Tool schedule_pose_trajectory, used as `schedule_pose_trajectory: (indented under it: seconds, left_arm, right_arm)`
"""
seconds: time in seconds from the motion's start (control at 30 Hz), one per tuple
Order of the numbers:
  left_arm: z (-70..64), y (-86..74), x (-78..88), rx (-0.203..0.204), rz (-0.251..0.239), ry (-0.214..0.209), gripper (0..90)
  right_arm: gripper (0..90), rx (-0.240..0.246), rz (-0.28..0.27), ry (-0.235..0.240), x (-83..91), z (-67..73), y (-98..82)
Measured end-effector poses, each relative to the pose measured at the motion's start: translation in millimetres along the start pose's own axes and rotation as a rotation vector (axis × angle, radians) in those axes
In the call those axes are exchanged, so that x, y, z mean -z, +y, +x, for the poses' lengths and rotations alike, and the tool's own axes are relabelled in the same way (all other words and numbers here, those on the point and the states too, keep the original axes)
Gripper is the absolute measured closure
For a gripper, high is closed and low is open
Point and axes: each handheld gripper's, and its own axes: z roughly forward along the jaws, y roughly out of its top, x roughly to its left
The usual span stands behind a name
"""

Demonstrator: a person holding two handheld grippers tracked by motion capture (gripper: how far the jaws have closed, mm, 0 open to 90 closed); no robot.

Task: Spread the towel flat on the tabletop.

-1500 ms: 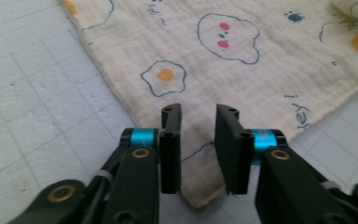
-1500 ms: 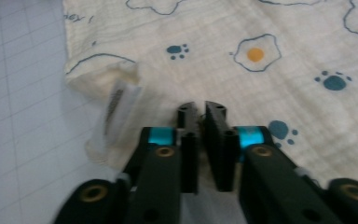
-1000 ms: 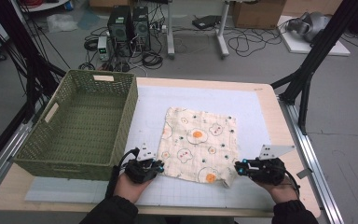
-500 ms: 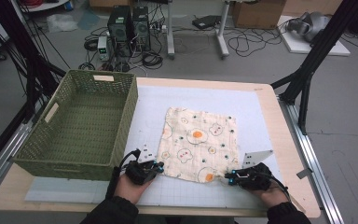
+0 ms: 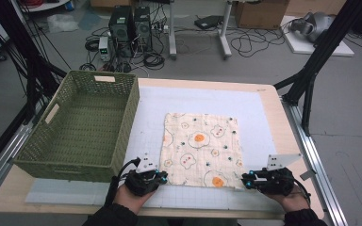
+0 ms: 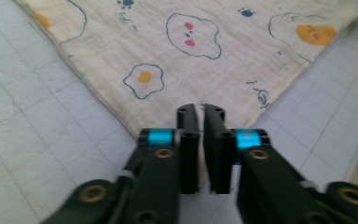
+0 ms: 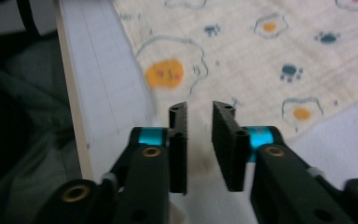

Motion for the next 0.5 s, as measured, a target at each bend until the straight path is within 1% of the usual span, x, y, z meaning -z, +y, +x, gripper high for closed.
schedule_pose_trajectory:
  seconds: [0.03,0.07,0.1,0.17,0.2,0.23,0.27,0.3,0.33,0.4,0.43,0.5]
  left_arm:
    - [0.6,-0.4,-0.5,0.000,0.000,0.002,75.8]
    - [1.9,-1.0,-1.6,-0.003,0.006,0.009,75.7]
    - [3.3,-1.9,-3.1,0.000,0.011,0.013,75.5]
    - [5.7,-4.5,-7.2,-0.005,0.033,0.021,75.6]
    - [6.1,-5.4,-7.8,-0.008,0.025,0.021,77.3]
    - [6.2,-5.1,-7.9,-0.012,0.030,0.023,80.3]
    - [6.4,-4.8,-8.3,-0.015,0.033,0.018,84.3]
    - [6.5,-4.9,-8.5,-0.010,0.033,0.015,88.0]
    - [6.6,-5.1,-8.6,-0.005,0.031,0.013,88.9]
    - [6.0,-5.2,-7.8,-0.014,0.035,0.014,89.4]
    - [5.6,-5.4,-7.4,-0.007,0.035,0.013,89.5]
    - [4.9,-5.9,-5.7,-0.010,0.040,0.011,89.6]
  right_arm:
    - [71.8,-0.001,-0.001,0.009,-3.3,0.1,2.9]
    - [69.4,0.002,0.003,0.003,-6.4,0.2,4.1]
    - [69.0,0.003,0.011,0.001,-11.7,-0.7,5.4]
    - [68.3,0.012,0.047,0.006,-22.3,-3.2,6.3]
    - [68.5,0.014,0.071,0.009,-27.4,-3.8,6.1]
    - [69.4,0.016,0.083,0.016,-30.6,-3.9,5.8]
    - [70.8,0.019,0.097,0.019,-33.2,-3.3,5.5]
    - [73.0,0.030,0.109,0.015,-35.2,-2.7,5.1]
    - [76.4,0.037,0.107,0.007,-35.2,-2.2,5.2]
    - [83.4,0.038,0.110,-0.001,-35.1,-2.4,5.1]
    - [86.6,0.038,0.112,0.005,-34.9,-2.4,4.8]
    - [88.5,0.043,0.112,0.009,-34.5,-1.2,4.1]
